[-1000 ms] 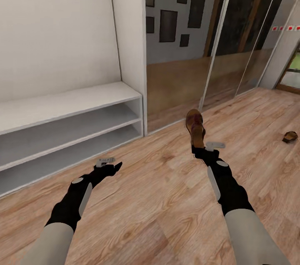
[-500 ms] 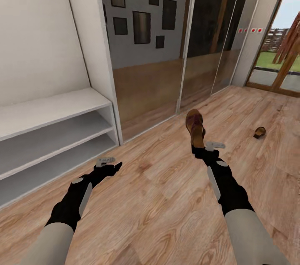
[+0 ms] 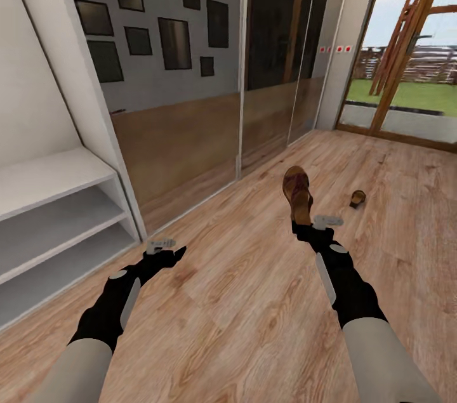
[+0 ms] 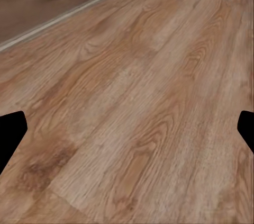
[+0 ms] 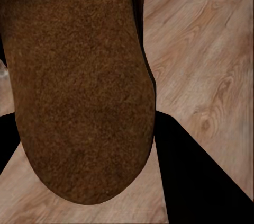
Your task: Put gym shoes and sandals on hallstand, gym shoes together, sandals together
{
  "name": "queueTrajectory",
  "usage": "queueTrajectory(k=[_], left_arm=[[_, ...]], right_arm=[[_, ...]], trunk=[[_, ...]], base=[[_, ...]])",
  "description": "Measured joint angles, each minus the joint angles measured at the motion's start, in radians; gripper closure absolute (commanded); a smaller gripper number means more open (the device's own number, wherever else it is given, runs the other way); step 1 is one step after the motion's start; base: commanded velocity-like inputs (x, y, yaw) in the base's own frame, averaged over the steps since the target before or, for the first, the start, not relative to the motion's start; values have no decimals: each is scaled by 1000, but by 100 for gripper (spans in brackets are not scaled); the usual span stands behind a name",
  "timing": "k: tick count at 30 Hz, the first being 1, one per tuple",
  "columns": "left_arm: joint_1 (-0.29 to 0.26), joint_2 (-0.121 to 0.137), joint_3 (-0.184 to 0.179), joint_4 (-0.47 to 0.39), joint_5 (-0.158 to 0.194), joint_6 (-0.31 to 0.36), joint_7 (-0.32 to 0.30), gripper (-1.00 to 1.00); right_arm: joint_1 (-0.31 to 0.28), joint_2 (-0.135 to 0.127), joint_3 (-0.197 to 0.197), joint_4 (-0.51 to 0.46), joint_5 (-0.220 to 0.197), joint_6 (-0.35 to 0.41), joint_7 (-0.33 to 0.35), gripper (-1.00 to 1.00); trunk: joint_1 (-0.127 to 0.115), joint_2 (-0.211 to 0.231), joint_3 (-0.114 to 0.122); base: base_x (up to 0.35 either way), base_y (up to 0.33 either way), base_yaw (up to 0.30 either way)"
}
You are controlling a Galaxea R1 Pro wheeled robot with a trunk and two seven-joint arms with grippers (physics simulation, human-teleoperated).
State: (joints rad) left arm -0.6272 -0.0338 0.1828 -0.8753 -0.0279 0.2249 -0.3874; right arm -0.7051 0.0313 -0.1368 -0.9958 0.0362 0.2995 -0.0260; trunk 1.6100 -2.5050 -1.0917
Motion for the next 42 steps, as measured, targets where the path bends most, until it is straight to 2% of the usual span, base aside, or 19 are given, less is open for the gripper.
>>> queueTrajectory(k=[42], left_arm=[[0, 0, 0, 0, 0, 0, 0, -100]], right_arm=[[0, 0, 0, 0, 0, 0, 0, 100]], trunk=[[0, 0, 25]], base=[[330, -117, -282]])
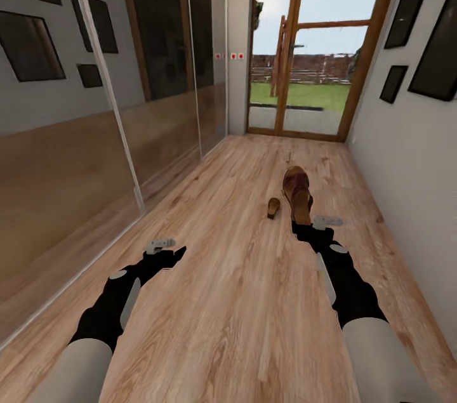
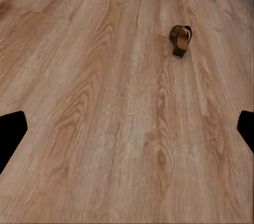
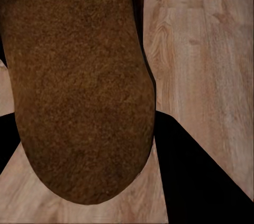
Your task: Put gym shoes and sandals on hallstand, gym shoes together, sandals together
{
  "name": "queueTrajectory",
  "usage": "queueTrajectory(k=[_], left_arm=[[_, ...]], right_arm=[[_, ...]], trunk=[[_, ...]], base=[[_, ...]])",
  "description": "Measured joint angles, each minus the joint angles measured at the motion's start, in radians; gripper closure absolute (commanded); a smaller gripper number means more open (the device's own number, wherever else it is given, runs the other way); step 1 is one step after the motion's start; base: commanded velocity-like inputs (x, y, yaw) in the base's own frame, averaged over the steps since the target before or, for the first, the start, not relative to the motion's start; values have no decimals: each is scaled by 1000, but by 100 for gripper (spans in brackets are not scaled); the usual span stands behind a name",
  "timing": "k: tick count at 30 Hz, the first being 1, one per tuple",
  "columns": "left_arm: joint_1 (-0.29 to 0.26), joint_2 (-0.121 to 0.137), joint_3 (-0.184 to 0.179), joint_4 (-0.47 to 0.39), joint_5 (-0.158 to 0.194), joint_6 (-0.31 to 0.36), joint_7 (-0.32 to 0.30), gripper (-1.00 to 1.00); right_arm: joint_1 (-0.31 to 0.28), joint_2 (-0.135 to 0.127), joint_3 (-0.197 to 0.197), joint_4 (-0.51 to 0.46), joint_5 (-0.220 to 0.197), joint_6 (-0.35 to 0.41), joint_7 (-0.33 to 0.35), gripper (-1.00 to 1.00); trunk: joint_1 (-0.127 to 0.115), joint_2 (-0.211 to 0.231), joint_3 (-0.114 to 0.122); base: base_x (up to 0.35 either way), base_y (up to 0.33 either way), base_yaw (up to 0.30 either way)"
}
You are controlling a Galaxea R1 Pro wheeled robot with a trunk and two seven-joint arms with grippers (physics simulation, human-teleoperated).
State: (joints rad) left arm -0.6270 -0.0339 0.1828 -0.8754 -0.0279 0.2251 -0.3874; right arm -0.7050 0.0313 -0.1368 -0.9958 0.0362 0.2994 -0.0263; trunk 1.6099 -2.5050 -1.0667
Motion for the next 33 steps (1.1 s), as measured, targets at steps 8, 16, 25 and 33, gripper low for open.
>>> queueTrajectory(k=[8, 16, 25, 33], left_arm=[[0, 0, 0, 0, 0, 0, 0, -100], [0, 0, 0, 0, 0, 0, 0, -100], [0, 0, 0, 0, 0, 0, 0, -100], [0, 0, 0, 0, 0, 0, 0, -100]], right_arm=[[0, 0, 0, 0, 0, 0, 0, 100], [0, 0, 0, 0, 0, 0, 0, 100], [0, 0, 0, 0, 0, 0, 0, 100], [0, 0, 0, 0, 1, 0, 0, 100]], trunk=[[0, 0, 5], [0, 0, 10], [0, 0, 15], [0, 0, 18]], base=[[340, -85, -282], [341, -75, -282], [343, -10, -276], [345, 0, -99]])
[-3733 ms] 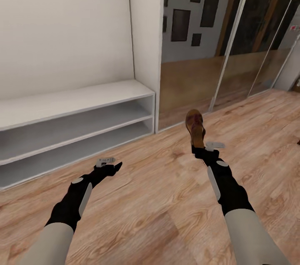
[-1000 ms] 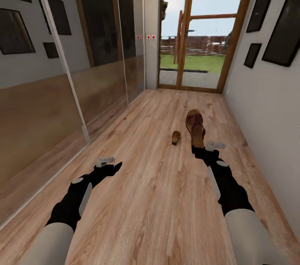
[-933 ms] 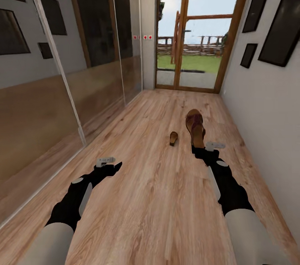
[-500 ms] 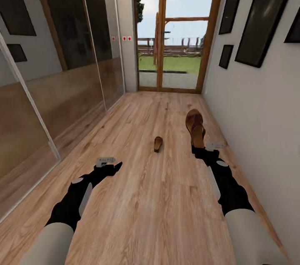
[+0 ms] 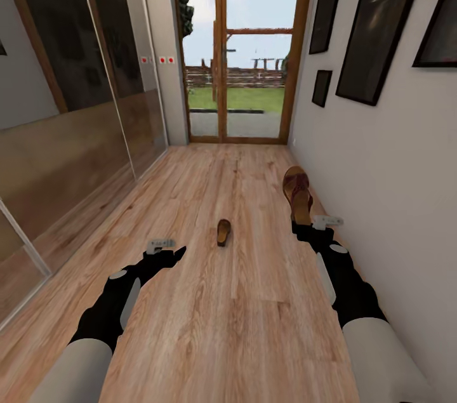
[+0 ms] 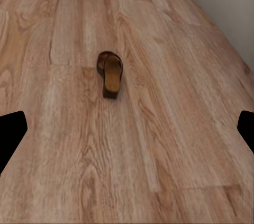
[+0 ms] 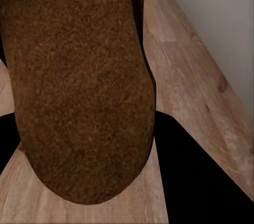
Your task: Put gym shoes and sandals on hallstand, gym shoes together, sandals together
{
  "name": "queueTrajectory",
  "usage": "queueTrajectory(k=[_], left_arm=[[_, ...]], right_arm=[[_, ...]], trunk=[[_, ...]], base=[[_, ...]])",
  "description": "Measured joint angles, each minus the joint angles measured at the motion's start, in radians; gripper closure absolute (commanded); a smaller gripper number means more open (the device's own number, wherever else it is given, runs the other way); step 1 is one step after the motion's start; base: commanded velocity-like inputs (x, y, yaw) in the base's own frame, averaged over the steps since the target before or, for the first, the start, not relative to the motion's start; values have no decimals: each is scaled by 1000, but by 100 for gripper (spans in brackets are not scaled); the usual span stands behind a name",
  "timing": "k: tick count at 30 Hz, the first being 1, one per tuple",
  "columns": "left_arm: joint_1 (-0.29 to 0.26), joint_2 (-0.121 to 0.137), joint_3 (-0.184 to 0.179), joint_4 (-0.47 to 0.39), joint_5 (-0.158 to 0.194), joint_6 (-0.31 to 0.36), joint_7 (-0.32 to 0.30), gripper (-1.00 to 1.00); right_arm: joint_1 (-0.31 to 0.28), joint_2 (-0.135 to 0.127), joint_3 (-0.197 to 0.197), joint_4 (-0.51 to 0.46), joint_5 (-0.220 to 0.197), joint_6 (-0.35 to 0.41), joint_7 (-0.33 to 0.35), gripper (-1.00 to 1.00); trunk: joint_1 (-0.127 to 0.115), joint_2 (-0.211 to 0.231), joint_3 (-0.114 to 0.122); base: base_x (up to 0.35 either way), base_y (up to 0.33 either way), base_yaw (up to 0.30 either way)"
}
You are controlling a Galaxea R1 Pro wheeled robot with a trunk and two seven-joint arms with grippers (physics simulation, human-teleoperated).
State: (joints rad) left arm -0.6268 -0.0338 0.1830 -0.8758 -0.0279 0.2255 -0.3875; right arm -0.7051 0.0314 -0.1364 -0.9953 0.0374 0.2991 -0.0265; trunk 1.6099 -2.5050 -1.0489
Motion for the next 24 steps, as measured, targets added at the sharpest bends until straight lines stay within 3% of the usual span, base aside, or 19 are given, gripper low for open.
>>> queueTrajectory(k=[13, 24], left_arm=[[0, 0, 0, 0, 0, 0, 0, -100], [0, 0, 0, 0, 0, 0, 0, -100]], right_arm=[[0, 0, 0, 1, 4, 0, 0, 100], [0, 0, 0, 1, 3, 0, 1, 100]], trunk=[[0, 0, 0], [0, 0, -2]], base=[[345, -9, -1], [345, -90, 91]])
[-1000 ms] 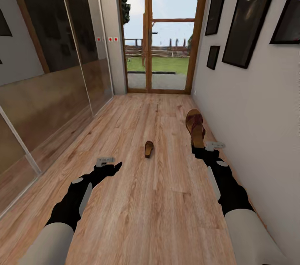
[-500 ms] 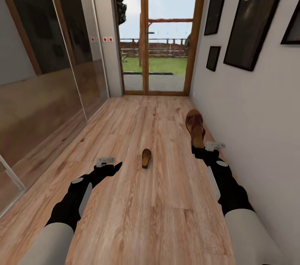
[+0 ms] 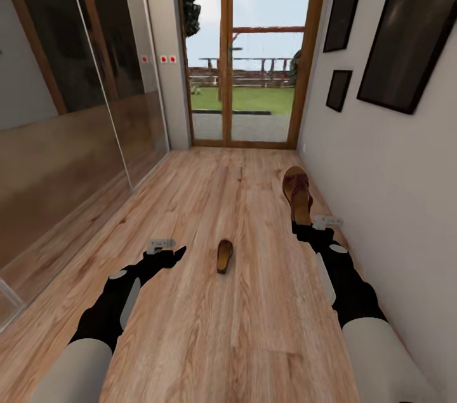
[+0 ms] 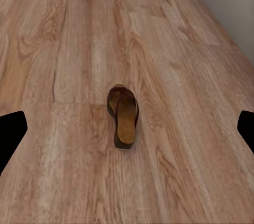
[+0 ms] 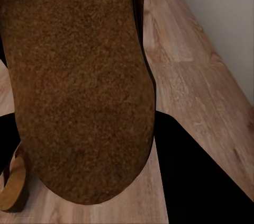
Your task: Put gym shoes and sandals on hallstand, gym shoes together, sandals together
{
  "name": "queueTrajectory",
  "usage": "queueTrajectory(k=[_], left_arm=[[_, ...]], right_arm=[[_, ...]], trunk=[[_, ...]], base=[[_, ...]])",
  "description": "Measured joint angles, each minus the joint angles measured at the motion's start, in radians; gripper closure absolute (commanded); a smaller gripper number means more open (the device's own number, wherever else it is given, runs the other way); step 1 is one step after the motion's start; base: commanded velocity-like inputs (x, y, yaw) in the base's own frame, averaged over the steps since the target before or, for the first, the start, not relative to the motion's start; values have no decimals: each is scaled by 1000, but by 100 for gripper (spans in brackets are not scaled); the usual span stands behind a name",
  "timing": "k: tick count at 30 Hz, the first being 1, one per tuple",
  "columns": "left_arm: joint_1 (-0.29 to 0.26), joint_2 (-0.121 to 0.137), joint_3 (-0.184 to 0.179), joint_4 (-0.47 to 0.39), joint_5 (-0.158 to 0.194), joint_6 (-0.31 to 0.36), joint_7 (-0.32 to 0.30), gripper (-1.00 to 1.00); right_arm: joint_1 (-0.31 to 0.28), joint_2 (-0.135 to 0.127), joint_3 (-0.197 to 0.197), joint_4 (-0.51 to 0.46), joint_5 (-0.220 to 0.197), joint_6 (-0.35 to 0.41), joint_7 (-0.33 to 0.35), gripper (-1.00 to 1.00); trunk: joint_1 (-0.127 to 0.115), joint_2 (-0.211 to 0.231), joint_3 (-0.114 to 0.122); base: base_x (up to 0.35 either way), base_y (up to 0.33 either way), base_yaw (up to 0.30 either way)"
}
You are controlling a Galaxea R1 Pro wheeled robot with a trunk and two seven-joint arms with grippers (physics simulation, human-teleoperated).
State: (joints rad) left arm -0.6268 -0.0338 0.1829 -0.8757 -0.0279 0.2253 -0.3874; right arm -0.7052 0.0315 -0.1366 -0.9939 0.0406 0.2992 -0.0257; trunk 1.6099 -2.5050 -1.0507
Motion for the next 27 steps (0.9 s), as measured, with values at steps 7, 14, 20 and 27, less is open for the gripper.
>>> queueTrajectory(k=[7, 14, 20, 27], left_arm=[[0, 0, 0, 0, 0, 0, 0, -100], [0, 0, 0, 0, 0, 0, 0, -100], [0, 0, 0, 0, 0, 0, 0, -100], [0, 0, 0, 0, 0, 0, 0, -100]], right_arm=[[0, 0, 0, 0, -2, 0, 1, 100], [0, 0, 1, 0, -1, 0, 0, 100], [0, 0, 0, 0, 0, 0, 0, 100], [0, 0, 0, 0, 0, 0, 1, 100]], trunk=[[0, 0, 0], [0, 0, 0], [0, 0, 0], [0, 0, 0]], base=[[345, -101, 2], [345, -101, 0], [345, -101, 0], [345, -101, 0]])
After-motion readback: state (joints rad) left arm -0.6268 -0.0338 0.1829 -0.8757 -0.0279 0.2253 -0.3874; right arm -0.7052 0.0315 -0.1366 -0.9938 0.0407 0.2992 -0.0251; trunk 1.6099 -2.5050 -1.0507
